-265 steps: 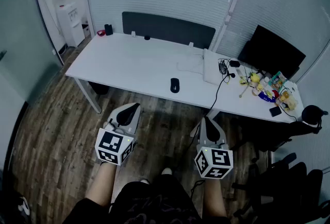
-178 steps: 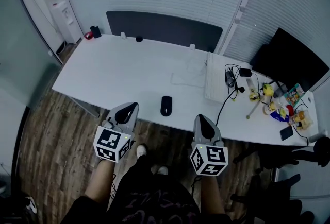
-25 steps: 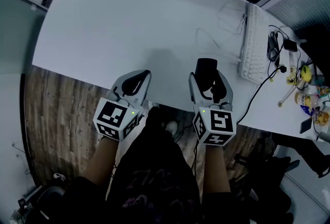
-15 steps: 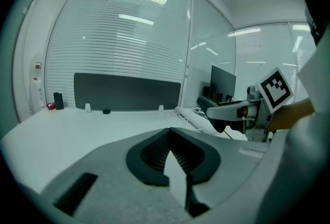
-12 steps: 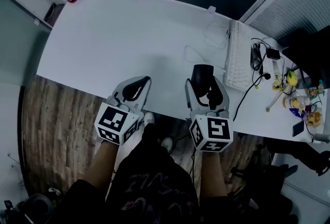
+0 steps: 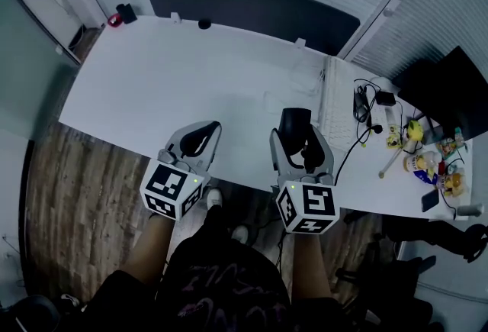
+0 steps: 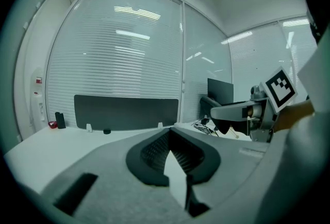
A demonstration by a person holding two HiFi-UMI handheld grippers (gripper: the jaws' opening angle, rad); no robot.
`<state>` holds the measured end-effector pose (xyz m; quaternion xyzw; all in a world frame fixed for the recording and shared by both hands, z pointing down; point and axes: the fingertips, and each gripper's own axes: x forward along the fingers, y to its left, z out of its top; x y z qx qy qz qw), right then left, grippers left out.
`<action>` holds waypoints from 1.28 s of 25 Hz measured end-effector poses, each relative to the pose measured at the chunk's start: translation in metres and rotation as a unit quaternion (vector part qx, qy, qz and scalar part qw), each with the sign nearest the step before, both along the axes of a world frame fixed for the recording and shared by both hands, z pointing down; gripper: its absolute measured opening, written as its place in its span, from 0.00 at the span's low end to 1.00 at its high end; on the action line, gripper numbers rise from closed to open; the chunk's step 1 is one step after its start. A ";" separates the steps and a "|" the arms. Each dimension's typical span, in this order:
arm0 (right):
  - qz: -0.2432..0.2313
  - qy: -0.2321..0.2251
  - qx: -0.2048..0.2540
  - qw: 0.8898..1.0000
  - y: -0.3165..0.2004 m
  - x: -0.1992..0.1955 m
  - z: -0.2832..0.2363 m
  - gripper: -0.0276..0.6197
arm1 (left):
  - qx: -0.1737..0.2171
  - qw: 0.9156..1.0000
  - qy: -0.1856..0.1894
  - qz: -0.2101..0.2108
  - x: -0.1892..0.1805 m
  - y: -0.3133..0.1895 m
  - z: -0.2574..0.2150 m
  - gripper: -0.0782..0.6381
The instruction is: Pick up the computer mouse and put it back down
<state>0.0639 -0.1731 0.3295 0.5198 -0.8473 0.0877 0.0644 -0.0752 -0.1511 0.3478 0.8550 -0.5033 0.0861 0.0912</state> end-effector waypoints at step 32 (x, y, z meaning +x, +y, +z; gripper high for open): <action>0.011 -0.008 0.103 0.995 0.052 0.033 -0.097 0.52 | 0.113 0.994 -0.004 -0.003 0.016 0.040 -0.099 0.11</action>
